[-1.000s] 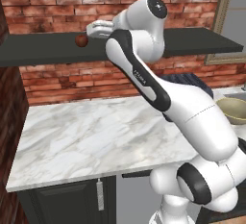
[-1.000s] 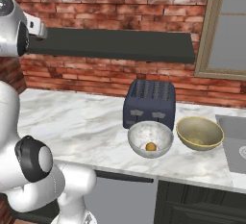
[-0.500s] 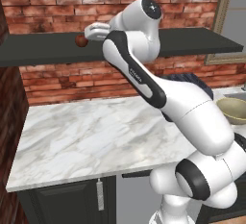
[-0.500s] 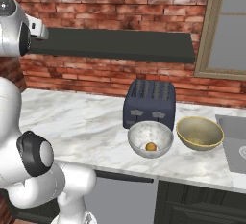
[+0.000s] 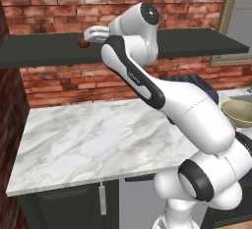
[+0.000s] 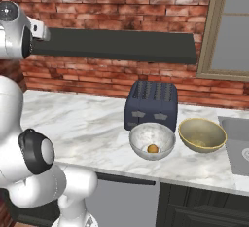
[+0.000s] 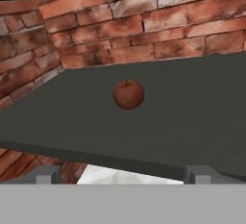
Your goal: Pick the apples from the cabinet and place them in one bowl. Pick the tangerine from the sink and place it in the other bowl.
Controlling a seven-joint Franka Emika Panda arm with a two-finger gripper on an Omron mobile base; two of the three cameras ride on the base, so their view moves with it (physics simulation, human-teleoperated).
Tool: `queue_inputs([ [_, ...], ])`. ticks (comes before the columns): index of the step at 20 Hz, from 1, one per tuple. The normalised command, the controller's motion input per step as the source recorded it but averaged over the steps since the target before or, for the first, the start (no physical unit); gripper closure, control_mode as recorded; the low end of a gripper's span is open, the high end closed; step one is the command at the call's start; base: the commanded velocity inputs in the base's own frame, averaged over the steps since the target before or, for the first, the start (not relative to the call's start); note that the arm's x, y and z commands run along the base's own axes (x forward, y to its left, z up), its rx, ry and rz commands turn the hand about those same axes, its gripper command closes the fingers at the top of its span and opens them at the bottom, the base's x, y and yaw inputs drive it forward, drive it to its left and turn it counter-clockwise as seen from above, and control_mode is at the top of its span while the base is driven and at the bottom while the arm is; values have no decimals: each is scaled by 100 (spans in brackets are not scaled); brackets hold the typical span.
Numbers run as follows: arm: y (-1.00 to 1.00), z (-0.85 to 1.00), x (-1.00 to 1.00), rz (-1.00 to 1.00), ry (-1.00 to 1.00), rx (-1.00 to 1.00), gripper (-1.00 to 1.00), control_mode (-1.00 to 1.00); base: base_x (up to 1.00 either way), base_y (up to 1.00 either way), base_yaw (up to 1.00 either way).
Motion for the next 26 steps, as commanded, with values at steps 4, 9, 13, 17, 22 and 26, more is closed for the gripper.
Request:
queue_inputs([
  [4, 9, 0, 26, 0, -3, 0, -100, -100, 0, 0, 0],
  [9, 12, 0, 21, 0, 0, 0, -100, -100, 0, 0, 0],
  [13, 13, 0, 29, 0, 0, 0, -100, -100, 0, 0, 0],
  [17, 18, 0, 18, 0, 0, 0, -100, -100, 0, 0, 0],
  [22, 14, 0, 28, 0, 2, 0, -100, -100, 0, 0, 0],
  [26, 6, 0, 31, 0, 0, 0, -100, -100, 0, 0, 0],
])
